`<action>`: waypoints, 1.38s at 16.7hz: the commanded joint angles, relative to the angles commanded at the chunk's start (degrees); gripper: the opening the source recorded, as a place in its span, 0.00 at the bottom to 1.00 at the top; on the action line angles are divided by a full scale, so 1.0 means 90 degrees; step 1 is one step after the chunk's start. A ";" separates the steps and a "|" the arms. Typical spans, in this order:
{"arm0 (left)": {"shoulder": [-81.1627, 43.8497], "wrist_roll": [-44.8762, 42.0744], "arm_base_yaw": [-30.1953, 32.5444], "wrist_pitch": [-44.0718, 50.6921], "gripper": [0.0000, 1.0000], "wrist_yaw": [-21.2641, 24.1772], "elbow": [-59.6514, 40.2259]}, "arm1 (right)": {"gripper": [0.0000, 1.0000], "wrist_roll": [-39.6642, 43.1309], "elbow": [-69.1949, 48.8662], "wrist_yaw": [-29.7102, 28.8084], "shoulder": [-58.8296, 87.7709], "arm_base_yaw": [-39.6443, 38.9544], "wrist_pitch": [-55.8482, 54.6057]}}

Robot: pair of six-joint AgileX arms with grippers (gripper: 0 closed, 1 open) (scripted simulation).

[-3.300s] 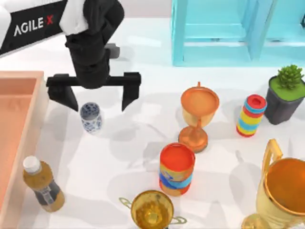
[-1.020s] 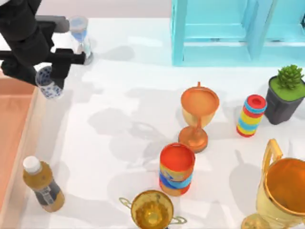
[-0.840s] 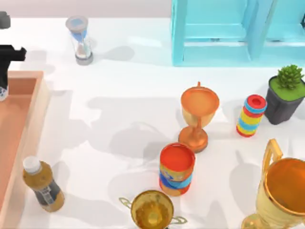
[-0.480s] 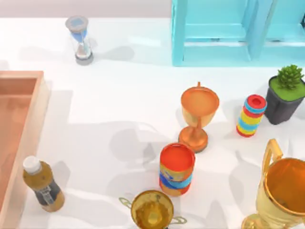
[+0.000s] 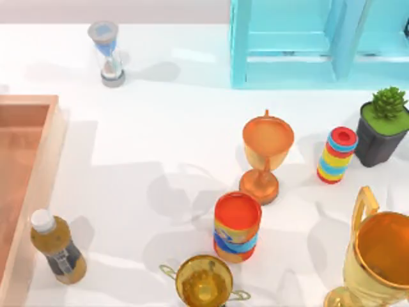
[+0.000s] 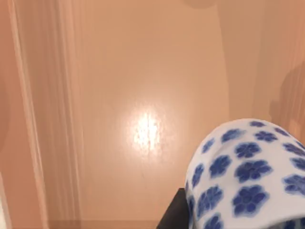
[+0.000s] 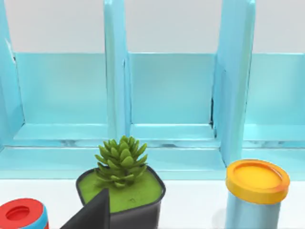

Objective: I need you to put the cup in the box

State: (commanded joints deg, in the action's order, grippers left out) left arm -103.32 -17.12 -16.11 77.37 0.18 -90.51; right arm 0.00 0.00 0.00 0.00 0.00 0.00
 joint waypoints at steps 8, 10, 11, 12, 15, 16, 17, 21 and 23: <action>-0.0014 -0.0043 -0.0003 -0.1158 0.00 0.0003 0.1134 | 1.00 0.0000 0.0000 0.0000 0.0000 0.0000 0.0000; -0.0014 -0.0043 -0.0003 -0.1158 0.00 0.0003 0.1134 | 1.00 0.0000 0.0000 0.0000 0.0000 0.0000 0.0000; -0.0014 -0.0043 -0.0003 -0.1158 0.08 0.0003 0.1134 | 1.00 0.0000 0.0000 0.0000 0.0000 0.0000 0.0000; -0.0014 -0.0043 -0.0003 -0.1158 0.15 0.0003 0.1134 | 1.00 0.0000 0.0000 0.0000 0.0000 0.0000 0.0000; -0.0014 -0.0043 -0.0003 -0.1158 0.38 0.0003 0.1134 | 1.00 0.0000 0.0000 0.0000 0.0000 0.0000 0.0000; -0.0014 -0.0043 -0.0003 -0.1158 0.45 0.0003 0.1134 | 1.00 0.0000 0.0000 0.0000 0.0000 0.0000 0.0000; -0.0014 -0.0043 -0.0003 -0.1158 0.53 0.0003 0.1134 | 1.00 0.0000 0.0000 0.0000 0.0000 0.0000 0.0000; -0.0014 -0.0043 -0.0003 -0.1158 0.83 0.0003 0.1134 | 1.00 0.0000 0.0000 0.0000 0.0000 0.0000 0.0000; -0.0014 -0.0043 -0.0003 -0.1158 0.98 0.0003 0.1134 | 1.00 0.0000 0.0000 0.0000 0.0000 0.0000 0.0000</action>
State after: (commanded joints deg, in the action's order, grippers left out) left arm -103.45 -17.50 -16.14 66.94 0.21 -80.31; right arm 0.00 0.00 0.00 0.00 0.00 0.00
